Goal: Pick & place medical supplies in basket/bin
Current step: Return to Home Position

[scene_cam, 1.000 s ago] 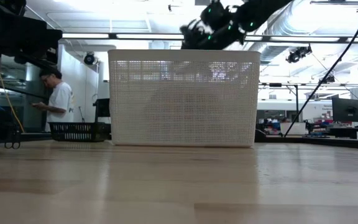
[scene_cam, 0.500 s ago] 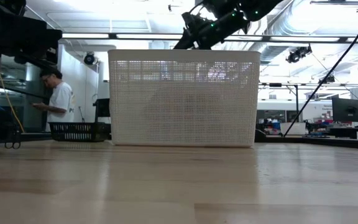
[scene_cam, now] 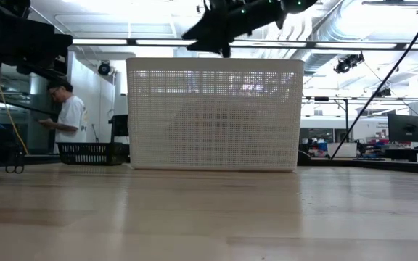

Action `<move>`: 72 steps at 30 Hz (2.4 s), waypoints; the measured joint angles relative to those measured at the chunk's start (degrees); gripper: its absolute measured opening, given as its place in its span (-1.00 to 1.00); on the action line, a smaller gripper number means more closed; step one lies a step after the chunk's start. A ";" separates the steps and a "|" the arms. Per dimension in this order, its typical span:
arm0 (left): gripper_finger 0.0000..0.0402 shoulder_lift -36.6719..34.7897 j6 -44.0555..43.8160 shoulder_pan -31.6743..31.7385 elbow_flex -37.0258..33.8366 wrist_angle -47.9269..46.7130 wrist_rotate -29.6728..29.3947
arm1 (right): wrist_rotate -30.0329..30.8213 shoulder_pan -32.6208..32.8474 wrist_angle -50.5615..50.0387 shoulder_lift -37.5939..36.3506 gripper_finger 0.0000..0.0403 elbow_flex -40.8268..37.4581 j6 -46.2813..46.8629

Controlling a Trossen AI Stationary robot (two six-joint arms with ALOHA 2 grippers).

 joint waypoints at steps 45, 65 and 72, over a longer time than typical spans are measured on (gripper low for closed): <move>-0.33 -0.02 0.00 0.02 0.00 0.00 0.00 | 7.60 17.34 3.58 0.00 -0.10 0.00 -6.61; -0.33 -0.02 0.00 0.01 0.00 0.00 -0.01 | -5.69 10.17 -5.15 -2.27 -0.10 -0.15 -6.67; -0.33 -0.02 0.00 0.02 0.00 0.00 0.00 | -3.47 9.91 -3.69 -7.60 -0.10 -5.85 -6.48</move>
